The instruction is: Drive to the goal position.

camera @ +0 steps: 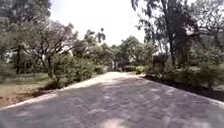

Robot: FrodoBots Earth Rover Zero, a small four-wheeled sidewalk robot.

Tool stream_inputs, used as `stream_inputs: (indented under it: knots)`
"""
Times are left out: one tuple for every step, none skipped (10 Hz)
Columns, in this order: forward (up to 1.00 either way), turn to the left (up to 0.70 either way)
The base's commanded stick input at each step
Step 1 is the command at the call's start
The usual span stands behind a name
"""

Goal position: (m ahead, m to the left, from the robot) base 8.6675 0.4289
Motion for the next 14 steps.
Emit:
stream_inputs:
  knots:
    - [0.7, 0.0]
    - [0.7, 0.0]
    - [0.7, 0.0]
    - [0.7, 0.0]
    - [0.7, 0.0]
    - [0.7, 0.0]
    - [0.7, 0.0]
    - [0.7, 0.0]
    - [0.7, 0.0]
    - [0.7, 0.0]
    - [0.7, 0.0]
    - [0.7, 0.0]
    - [0.7, 0.0]
    - [0.7, 0.0]
